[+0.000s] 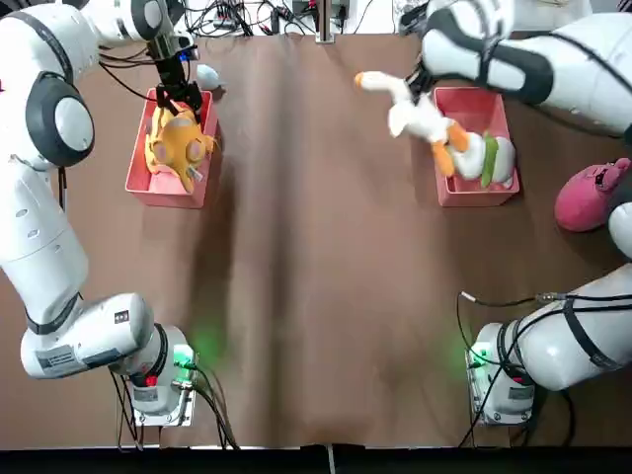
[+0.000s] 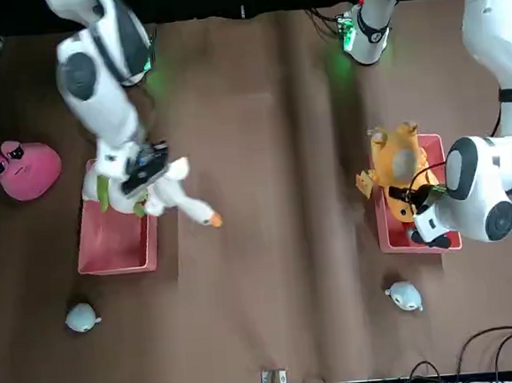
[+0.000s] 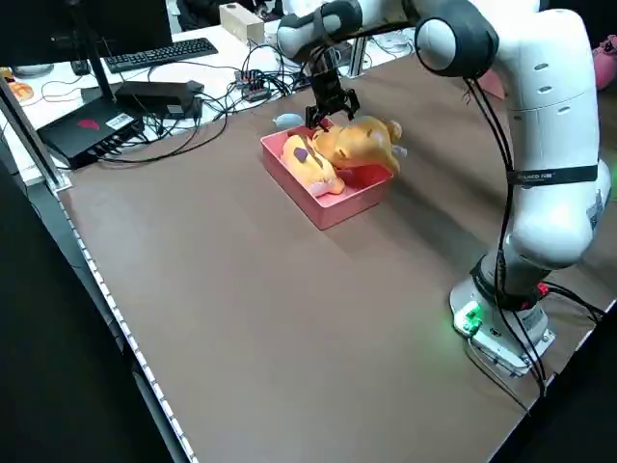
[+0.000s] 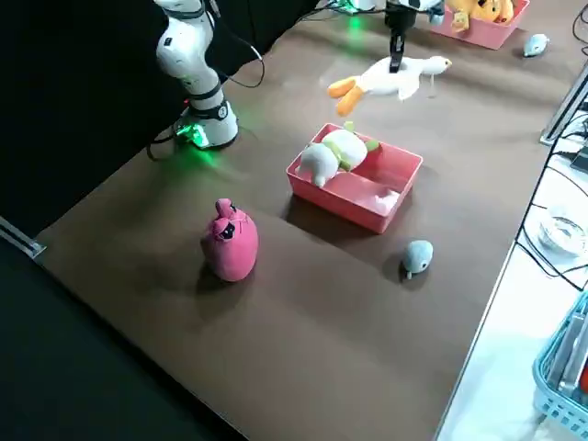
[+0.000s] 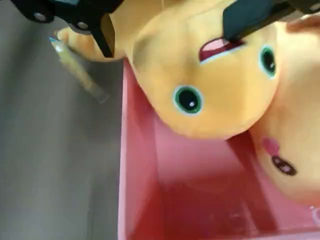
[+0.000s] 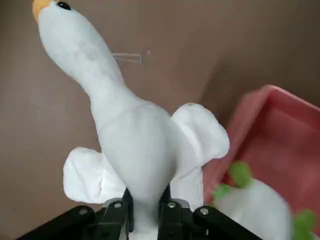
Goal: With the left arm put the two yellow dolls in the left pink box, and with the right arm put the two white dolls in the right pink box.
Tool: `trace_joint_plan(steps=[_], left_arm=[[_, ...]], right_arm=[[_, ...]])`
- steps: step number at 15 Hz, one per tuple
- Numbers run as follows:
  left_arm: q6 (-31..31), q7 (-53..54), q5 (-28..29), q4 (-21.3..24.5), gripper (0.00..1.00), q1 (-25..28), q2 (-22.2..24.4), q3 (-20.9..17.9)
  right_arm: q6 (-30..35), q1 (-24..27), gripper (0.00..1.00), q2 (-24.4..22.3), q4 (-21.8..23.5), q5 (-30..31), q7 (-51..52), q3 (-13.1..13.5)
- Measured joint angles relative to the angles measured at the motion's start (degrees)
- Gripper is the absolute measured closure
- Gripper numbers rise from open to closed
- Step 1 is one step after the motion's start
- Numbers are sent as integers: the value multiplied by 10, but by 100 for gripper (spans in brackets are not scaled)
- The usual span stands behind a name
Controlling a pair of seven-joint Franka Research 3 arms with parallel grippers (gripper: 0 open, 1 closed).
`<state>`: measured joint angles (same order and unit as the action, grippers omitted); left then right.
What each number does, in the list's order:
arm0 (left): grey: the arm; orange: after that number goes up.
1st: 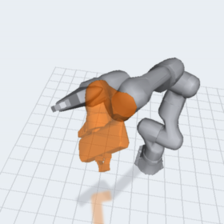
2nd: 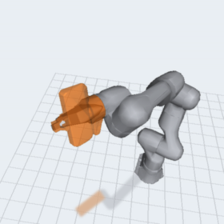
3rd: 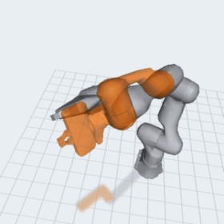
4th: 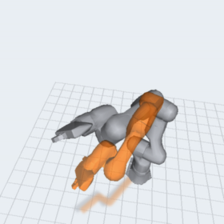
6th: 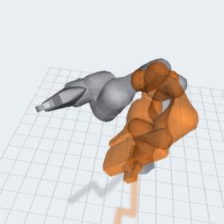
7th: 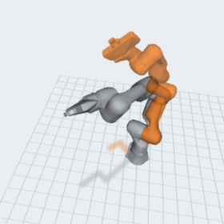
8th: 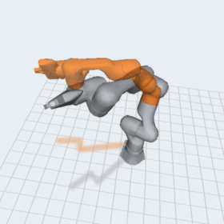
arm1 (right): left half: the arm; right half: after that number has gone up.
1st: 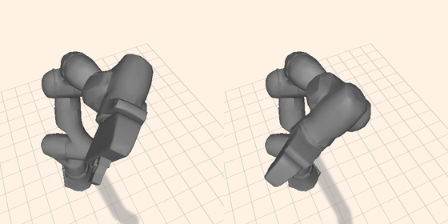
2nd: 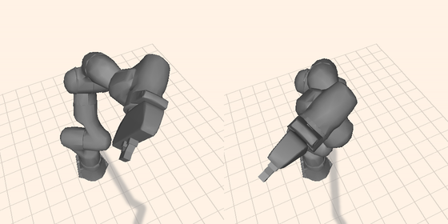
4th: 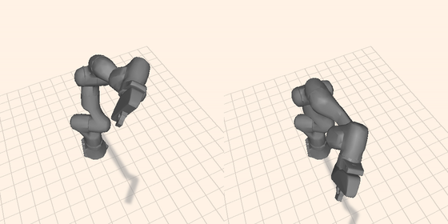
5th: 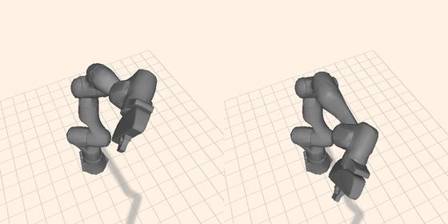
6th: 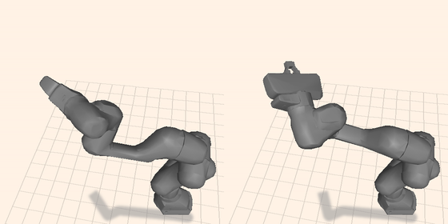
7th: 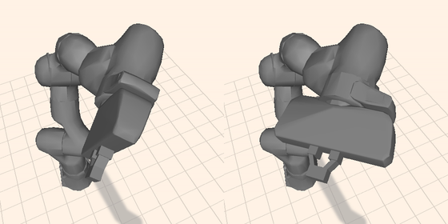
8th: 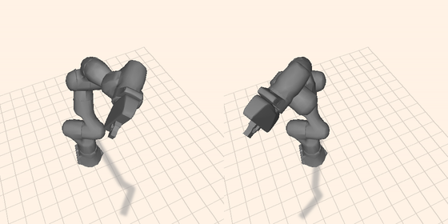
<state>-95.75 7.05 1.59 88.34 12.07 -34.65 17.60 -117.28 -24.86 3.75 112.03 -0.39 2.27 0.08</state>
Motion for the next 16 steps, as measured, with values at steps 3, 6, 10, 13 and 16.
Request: trace_joint_plan(steps=[3,6,10,13,16], left_arm=[[43,6,0,0,1,16,11,7],[51,6,0,2,1,49,12,35],[67,5,0,2,1,57,15,53],[67,1,0,0,1,57,37,54],[69,-12,3,-1,1,54,73,55]], right_arm=[[44,83,78,-27,6,2,68,2],[54,140,78,-52,46,2,84,3],[-27,210,78,-45,105,3,84,2],[-67,226,78,-12,121,3,84,2],[-98,228,83,26,122,3,84,2]])
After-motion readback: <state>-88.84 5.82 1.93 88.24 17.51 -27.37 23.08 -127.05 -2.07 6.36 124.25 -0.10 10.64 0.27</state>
